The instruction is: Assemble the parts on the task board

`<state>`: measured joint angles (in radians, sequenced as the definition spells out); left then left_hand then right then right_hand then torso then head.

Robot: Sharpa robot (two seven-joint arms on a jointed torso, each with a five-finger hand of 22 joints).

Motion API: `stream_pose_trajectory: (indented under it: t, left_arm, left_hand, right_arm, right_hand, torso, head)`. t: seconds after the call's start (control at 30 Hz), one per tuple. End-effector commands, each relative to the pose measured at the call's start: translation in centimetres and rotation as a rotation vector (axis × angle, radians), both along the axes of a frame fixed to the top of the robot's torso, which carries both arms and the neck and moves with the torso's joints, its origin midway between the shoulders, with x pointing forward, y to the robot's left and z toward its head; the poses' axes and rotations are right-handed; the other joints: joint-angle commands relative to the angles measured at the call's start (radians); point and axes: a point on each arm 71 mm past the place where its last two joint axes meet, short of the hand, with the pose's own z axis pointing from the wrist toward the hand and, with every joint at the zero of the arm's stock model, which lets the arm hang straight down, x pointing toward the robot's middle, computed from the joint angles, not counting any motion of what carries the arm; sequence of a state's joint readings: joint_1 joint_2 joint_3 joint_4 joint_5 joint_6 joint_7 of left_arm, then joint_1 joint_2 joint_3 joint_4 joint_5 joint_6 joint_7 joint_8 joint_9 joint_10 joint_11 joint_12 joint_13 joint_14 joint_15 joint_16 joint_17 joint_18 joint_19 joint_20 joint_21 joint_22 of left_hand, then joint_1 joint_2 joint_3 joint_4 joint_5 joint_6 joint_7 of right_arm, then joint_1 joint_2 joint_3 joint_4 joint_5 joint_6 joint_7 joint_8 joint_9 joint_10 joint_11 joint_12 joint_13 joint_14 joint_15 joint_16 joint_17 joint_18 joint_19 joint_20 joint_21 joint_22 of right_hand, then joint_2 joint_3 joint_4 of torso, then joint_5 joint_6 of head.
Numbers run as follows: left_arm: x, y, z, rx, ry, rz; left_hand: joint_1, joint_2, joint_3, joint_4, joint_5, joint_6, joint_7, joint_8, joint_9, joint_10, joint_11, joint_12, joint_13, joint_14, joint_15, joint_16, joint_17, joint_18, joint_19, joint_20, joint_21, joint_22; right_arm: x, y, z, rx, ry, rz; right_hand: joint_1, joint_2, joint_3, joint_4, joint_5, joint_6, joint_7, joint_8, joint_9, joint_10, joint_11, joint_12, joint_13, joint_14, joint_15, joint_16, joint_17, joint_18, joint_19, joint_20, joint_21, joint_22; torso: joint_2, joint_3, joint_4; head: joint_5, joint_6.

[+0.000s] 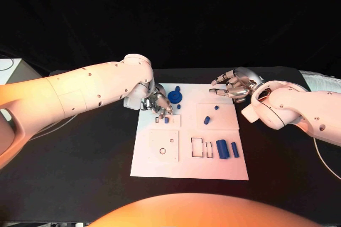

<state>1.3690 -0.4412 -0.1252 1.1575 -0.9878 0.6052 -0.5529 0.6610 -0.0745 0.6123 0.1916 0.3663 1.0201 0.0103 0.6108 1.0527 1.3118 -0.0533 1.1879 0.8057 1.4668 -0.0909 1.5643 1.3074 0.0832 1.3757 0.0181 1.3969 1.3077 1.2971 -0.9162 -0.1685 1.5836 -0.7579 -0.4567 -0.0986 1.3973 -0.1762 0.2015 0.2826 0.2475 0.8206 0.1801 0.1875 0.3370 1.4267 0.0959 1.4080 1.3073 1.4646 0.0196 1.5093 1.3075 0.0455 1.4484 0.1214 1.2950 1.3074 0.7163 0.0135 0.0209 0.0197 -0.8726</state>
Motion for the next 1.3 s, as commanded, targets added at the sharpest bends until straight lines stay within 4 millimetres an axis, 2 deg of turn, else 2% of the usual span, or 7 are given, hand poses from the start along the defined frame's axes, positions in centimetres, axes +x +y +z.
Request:
stream_pose_trajectory:
  t: [0.03,0.47,0.67,0.8,1.1,1.2,1.3]
  left_arm:
    - [0.0,0.0,0.2,-0.031,-0.021,0.016]
    - [-0.4,1.3,2.0,-0.185,-0.12,0.111]
    - [-1.4,2.4,3.0,-0.319,-0.211,0.217]
    - [-2.2,3.0,3.1,-0.381,-0.273,0.276]
    - [-4.3,3.9,2.1,-0.406,-0.442,0.319]
    - [-5.0,4.0,1.3,-0.408,-0.484,0.322]
    - [-5.7,3.9,0.4,-0.399,-0.5,0.311]
  left_hand:
    - [0.009,0.0,-0.008,0.001,-0.002,0.003,-0.001,0.005,0.001,0.005,0.0,-0.007,-0.003,0.104,-0.009,0.007,0.263,-0.017,0.008,-0.001,0.006,-0.001]
    - [0.091,-0.025,-0.056,-0.008,0.005,-0.047,0.017,-0.02,-0.001,-0.051,0.014,-0.065,-0.093,0.09,0.0,-0.02,0.221,-0.005,-0.031,0.004,-0.034,-0.053]
    - [0.182,-0.065,-0.089,-0.011,0.006,-0.146,0.07,-0.119,-0.067,-0.19,0.06,-0.191,-0.278,0.032,0.037,-0.123,0.078,0.03,-0.149,0.034,-0.161,-0.215]
    - [0.243,-0.106,-0.128,-0.013,0.004,-0.195,0.097,-0.151,-0.098,-0.23,0.085,-0.204,-0.286,-0.005,0.059,-0.185,0.0,0.048,-0.206,0.053,-0.234,-0.3]
    - [0.283,-0.129,-0.196,0.089,0.004,-0.217,0.104,-0.14,-0.131,-0.24,0.092,-0.195,-0.291,0.0,0.066,-0.183,-0.002,0.048,-0.184,0.06,-0.243,-0.301]
    - [0.29,-0.125,-0.2,0.098,0.009,-0.221,0.105,-0.134,-0.131,-0.24,0.092,-0.193,-0.292,0.005,0.066,-0.175,0.007,0.045,-0.174,0.06,-0.235,-0.29]
    - [0.312,-0.117,-0.209,0.1,0.022,-0.209,0.097,-0.093,-0.122,-0.236,0.085,-0.184,-0.292,0.013,0.062,-0.162,0.022,0.043,-0.163,0.057,-0.228,-0.281]
  right_arm:
    - [0.0,0.1,0.0,-0.003,-0.006,0.015]
    - [-0.1,-0.1,-0.1,-0.002,-0.006,0.01]
    - [-0.1,-0.5,-0.1,0.0,-0.013,0.002]
    - [0.0,-0.7,-0.1,-0.002,-0.017,-0.005]
    - [0.1,-1.2,-0.2,-0.008,-0.019,-0.016]
    - [0.1,-1.4,-0.2,-0.011,-0.018,-0.021]
    - [0.2,-1.5,-0.3,-0.014,-0.016,-0.023]
  right_hand:
    - [-0.009,0.0,-0.006,0.002,0.003,-0.005,-0.001,0.004,-0.001,-0.002,-0.003,0.001,0.108,0.071,-0.005,-0.005,0.135,0.018,-0.004,-0.005,-0.006,0.096]
    - [-0.009,0.0,-0.006,0.002,0.003,-0.005,-0.001,0.004,-0.001,-0.002,-0.003,0.001,0.108,0.071,-0.005,-0.005,0.135,0.018,-0.004,-0.005,-0.006,0.096]
    - [-0.009,0.0,-0.006,0.002,0.003,-0.005,-0.001,0.004,-0.001,-0.002,-0.003,0.001,0.108,0.071,-0.005,-0.005,0.135,0.018,-0.004,-0.005,-0.006,0.096]
    - [-0.009,0.0,-0.006,0.002,0.003,-0.005,-0.001,0.004,-0.001,-0.002,-0.003,0.001,0.108,0.071,-0.005,-0.005,0.135,0.018,-0.004,-0.005,-0.006,0.096]
    - [-0.009,0.0,-0.006,0.002,0.003,-0.005,-0.001,0.004,-0.001,-0.002,-0.003,0.001,0.108,0.071,-0.005,-0.005,0.135,0.018,-0.004,-0.005,-0.006,0.096]
    - [-0.009,0.0,-0.006,0.002,0.003,-0.005,-0.001,0.004,-0.001,-0.002,-0.003,0.001,0.108,0.071,-0.005,-0.005,0.135,0.018,-0.004,-0.005,-0.006,0.096]
    - [-0.01,0.001,-0.007,0.002,0.003,-0.006,-0.001,0.005,-0.001,-0.002,-0.004,0.001,0.108,0.071,-0.005,-0.006,0.135,0.018,-0.005,-0.005,-0.008,0.095]
  torso:
    - [0.001,0.0002,-0.0001]
    - [-0.002,0.0002,0.0009]
    - [-0.002,0.0012,0.0021]
    - [-0.002,0.0006,0.0028]
    - [-0.006,-0.0003,0.0052]
    - [-0.007,0.0003,0.0056]
    - [-0.006,0.0008,0.0049]
  head:
    - [-0.002,0.0]
    - [-0.007,0.002]
    - [-0.01,0.008]
    - [-0.009,0.011]
    - [-0.01,0.016]
    - [-0.009,0.018]
    - [-0.007,0.017]
